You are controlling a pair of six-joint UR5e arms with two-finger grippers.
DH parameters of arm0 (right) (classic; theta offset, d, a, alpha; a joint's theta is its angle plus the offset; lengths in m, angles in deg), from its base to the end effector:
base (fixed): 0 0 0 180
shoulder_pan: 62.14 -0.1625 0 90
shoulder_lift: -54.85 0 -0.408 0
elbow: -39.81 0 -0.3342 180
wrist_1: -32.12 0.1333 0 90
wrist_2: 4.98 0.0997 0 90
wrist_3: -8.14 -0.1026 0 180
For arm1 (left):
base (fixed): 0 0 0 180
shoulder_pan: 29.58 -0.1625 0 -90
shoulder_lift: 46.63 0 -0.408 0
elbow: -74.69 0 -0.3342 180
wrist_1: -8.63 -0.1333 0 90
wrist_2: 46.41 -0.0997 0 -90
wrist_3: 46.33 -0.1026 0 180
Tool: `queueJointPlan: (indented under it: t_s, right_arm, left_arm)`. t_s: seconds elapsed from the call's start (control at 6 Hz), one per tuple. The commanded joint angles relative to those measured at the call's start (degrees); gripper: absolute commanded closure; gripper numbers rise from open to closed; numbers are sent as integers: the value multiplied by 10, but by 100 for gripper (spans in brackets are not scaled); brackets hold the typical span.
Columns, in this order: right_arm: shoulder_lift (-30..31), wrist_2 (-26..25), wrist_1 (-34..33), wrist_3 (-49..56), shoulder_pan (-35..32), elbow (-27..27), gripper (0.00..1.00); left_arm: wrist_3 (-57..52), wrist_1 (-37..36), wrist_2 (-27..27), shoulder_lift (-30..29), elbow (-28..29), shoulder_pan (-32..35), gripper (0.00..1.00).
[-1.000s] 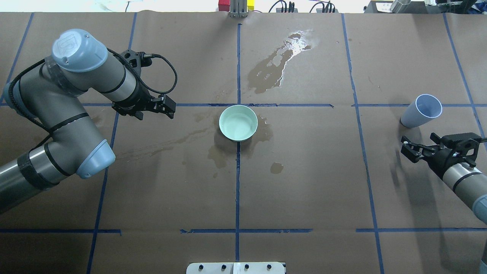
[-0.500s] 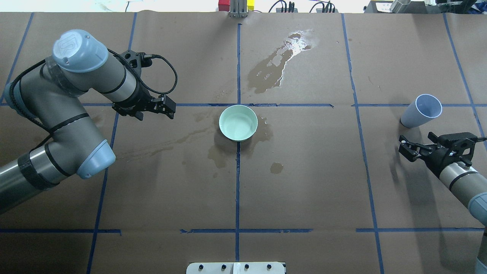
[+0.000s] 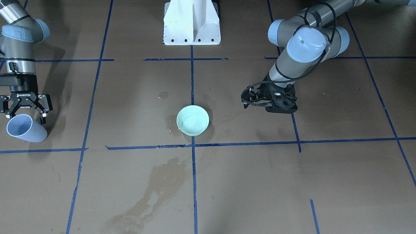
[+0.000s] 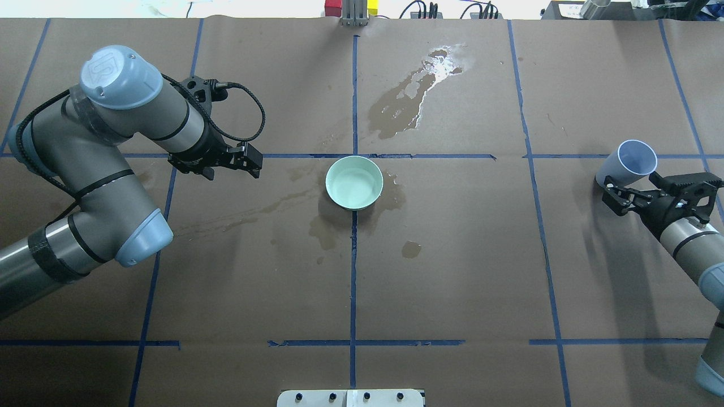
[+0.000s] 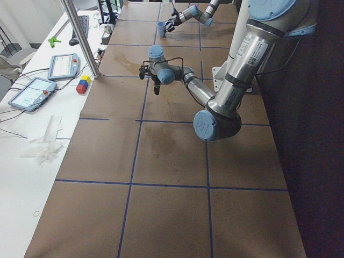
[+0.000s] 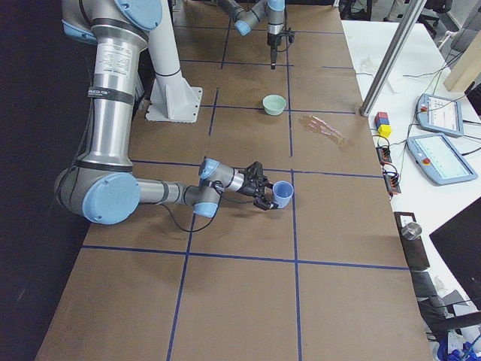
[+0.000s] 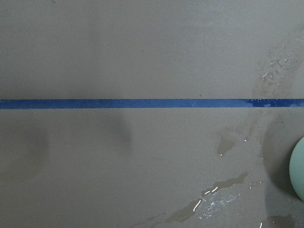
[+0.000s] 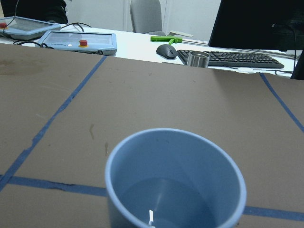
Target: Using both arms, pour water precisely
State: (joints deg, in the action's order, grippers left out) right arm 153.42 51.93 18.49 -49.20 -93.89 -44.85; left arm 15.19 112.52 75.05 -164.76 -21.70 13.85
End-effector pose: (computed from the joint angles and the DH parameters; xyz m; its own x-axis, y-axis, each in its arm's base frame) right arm -0.2285 -0.3641 0.5976 0.7911 -0.0422 0.6103 -0.5055 0.5166 0.6910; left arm 0.3804 -0.4700 0.3164 0.5682 0.0222 -0.8226 0.0364 0.9980 0.0521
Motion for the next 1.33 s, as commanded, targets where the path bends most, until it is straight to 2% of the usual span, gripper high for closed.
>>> queueJointPlan:
  t_s: [0.0,0.83,1.0,1.17]
  right_arm:
    - [-28,3,1,0,-14,30,0]
    - [-30,7,2,2,-15,41,0]
    - [-41,7,2,3,-16,41,3]
    - [-44,7,3,3,-17,41,38]
  left_arm:
    - [0,0,0,0,-1,0,0]
    - [0,0,0,0,-1,1,0]
    - [0,1,0,0,-1,1,0]
    - [0,0,0,0,-1,1,0]
